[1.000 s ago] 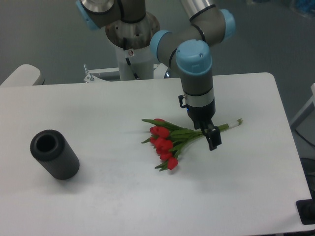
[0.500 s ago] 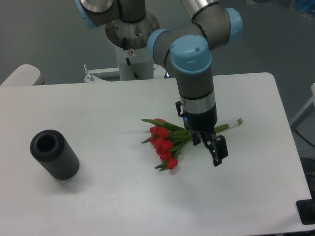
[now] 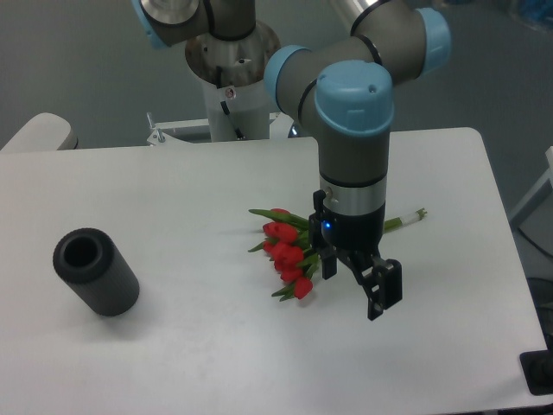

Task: Place the flowers on the table
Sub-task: 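Raise the open gripper up away from the tulips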

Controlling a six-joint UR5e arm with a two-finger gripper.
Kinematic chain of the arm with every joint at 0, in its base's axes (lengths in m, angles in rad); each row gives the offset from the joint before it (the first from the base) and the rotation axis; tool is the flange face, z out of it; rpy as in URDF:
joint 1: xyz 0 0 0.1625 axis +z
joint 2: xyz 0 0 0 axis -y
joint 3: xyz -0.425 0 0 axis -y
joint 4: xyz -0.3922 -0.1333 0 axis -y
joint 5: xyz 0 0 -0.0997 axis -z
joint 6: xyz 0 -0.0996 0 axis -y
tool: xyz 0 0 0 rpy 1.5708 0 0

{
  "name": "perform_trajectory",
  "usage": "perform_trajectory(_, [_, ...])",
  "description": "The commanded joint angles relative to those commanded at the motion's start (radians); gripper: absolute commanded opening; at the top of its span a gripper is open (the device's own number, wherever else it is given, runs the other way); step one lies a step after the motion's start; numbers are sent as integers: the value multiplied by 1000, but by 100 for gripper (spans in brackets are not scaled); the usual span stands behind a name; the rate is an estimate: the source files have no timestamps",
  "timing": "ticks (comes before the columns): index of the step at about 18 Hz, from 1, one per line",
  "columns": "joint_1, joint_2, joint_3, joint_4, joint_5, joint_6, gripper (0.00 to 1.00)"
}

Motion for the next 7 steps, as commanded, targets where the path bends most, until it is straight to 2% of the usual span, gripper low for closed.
perform_trajectory(7, [0, -5, 15, -2, -6, 0, 99])
